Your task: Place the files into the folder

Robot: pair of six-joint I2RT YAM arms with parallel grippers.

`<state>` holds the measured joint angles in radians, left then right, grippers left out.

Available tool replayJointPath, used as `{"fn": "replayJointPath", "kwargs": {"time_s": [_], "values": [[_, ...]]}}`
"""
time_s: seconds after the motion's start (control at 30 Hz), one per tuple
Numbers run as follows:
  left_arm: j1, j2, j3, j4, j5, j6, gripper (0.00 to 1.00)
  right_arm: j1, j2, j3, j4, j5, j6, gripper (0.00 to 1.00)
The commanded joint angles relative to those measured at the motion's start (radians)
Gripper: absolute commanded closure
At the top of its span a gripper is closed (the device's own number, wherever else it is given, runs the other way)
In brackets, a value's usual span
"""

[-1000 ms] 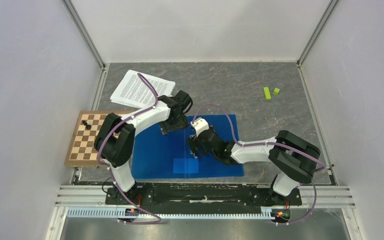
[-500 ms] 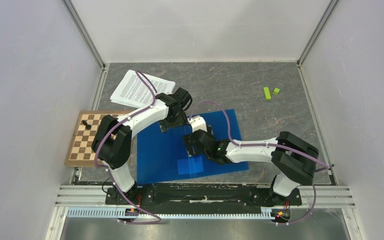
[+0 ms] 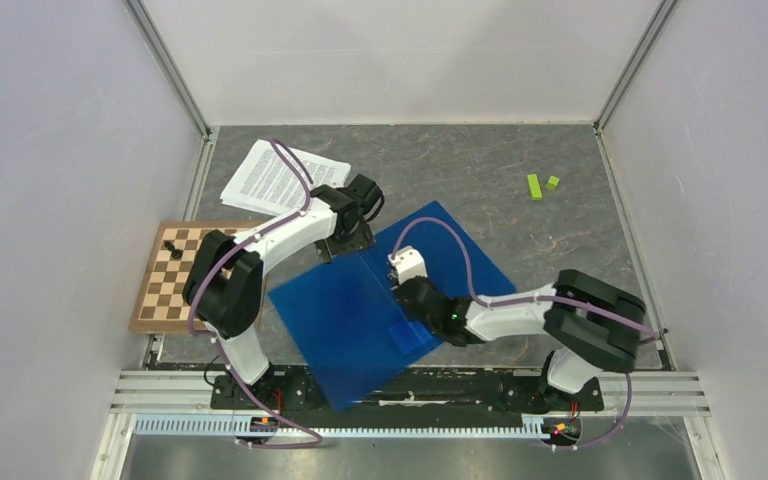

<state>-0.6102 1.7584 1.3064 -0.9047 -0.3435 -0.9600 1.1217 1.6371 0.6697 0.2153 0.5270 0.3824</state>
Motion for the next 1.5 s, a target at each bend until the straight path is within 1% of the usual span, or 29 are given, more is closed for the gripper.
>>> {"fn": "replayJointPath", "kwargs": {"time_s": [0.0, 0.13, 0.23, 0.33, 0.43, 0.57, 0.63, 0.73, 0.83, 0.93, 1.0, 1.13, 1.23, 1.33, 1.4, 1.47], "values": [[-0.072, -0.006, 0.011, -0.006, -0.067, -0.077, 0.18, -0.008, -0.102, -0.181, 0.127, -0.078, -0.135, 0.82], [-0.131, 0.037, 0.008, 0.007, -0.032, -0.157, 0.22, -0.01, -0.155, -0.254, 0.152, -0.111, -0.192, 0.83], [-0.169, 0.054, -0.04, 0.089, 0.013, -0.195, 0.25, -0.01, -0.172, -0.29, 0.184, -0.151, -0.208, 0.83], [-0.19, 0.089, -0.075, 0.139, 0.04, -0.235, 0.26, -0.01, -0.163, -0.286, 0.177, -0.161, -0.217, 0.82], [-0.192, 0.117, -0.111, 0.182, 0.019, -0.276, 0.27, -0.01, -0.168, -0.283, 0.183, -0.191, -0.229, 0.8], [-0.197, 0.116, -0.164, 0.242, -0.036, -0.311, 0.27, -0.01, -0.175, -0.273, 0.18, -0.225, -0.254, 0.79], [-0.198, 0.123, -0.172, 0.251, -0.066, -0.329, 0.27, -0.01, -0.174, -0.261, 0.174, -0.237, -0.271, 0.78], [-0.198, 0.132, -0.162, 0.279, -0.072, -0.329, 0.27, -0.01, -0.163, -0.239, 0.163, -0.256, -0.292, 0.78], [-0.198, 0.125, -0.135, 0.285, -0.102, -0.322, 0.22, -0.014, -0.16, -0.225, 0.159, -0.278, -0.307, 0.78], [-0.198, 0.141, -0.07, 0.224, -0.154, -0.309, 0.13, -0.027, -0.159, -0.223, 0.16, -0.315, -0.312, 0.78], [-0.198, 0.171, -0.007, 0.172, -0.176, -0.299, 0.09, -0.042, -0.162, -0.224, 0.164, -0.345, -0.315, 0.78], [-0.198, 0.222, 0.078, 0.117, -0.163, -0.274, 0.07, -0.071, -0.167, -0.232, 0.173, -0.375, -0.314, 0.79], [-0.198, 0.244, 0.119, 0.093, -0.171, -0.266, 0.1, -0.1, -0.177, -0.248, 0.192, -0.4, -0.304, 0.79], [-0.197, 0.288, 0.14, 0.042, -0.193, -0.285, 0.17, -0.132, -0.199, -0.274, 0.211, -0.427, -0.294, 0.8], [-0.189, 0.316, 0.125, 0.038, -0.166, -0.3, 0.27, -0.146, -0.214, -0.288, 0.221, -0.435, -0.291, 0.8], [-0.186, 0.328, 0.089, 0.04, -0.126, -0.343, 0.41, -0.159, -0.214, -0.296, 0.22, -0.427, -0.289, 0.8]]}}
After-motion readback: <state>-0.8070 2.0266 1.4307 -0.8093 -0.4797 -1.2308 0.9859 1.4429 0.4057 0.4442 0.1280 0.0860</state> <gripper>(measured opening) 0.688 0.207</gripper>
